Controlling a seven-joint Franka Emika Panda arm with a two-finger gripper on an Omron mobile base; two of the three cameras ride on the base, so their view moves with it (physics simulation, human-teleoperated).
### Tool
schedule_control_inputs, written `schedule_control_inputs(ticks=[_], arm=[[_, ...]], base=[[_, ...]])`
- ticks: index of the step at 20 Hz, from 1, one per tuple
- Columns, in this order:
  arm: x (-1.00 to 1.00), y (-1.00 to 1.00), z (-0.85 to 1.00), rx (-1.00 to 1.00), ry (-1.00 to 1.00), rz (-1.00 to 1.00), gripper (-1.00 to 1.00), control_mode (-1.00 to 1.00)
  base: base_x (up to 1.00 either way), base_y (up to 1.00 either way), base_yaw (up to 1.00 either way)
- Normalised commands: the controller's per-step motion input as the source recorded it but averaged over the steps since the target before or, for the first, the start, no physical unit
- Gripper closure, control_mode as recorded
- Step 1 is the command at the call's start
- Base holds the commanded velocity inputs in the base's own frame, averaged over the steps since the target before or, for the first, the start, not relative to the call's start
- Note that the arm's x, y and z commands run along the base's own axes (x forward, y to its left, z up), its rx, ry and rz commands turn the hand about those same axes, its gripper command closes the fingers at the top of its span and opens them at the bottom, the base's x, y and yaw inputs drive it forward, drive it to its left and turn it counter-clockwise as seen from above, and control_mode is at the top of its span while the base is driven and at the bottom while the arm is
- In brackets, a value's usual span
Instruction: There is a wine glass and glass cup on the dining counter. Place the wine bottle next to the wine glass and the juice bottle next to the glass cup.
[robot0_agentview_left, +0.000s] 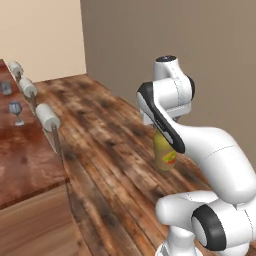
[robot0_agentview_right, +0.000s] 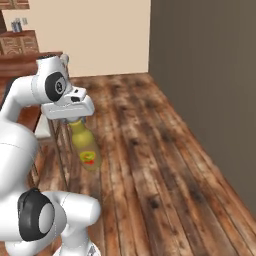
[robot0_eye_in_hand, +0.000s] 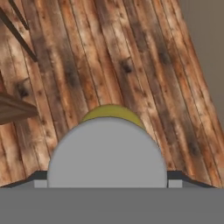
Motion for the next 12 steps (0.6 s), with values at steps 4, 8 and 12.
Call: schedule_control_inputs(ticks=[4, 8, 12], arm=[[0.0, 0.0, 0.0, 0.0, 0.0, 0.0, 1.0, 1.0], [0.0, 0.0, 0.0, 0.0, 0.0, 0.0, 1.0, 1.0], [0.0, 0.0, 0.0, 0.0, 0.0, 0.0, 1.0, 1.0]], base=[[0.56, -0.3, 0.2], [0.62, -0.32, 0.14], [0.65, -0.33, 0.11]])
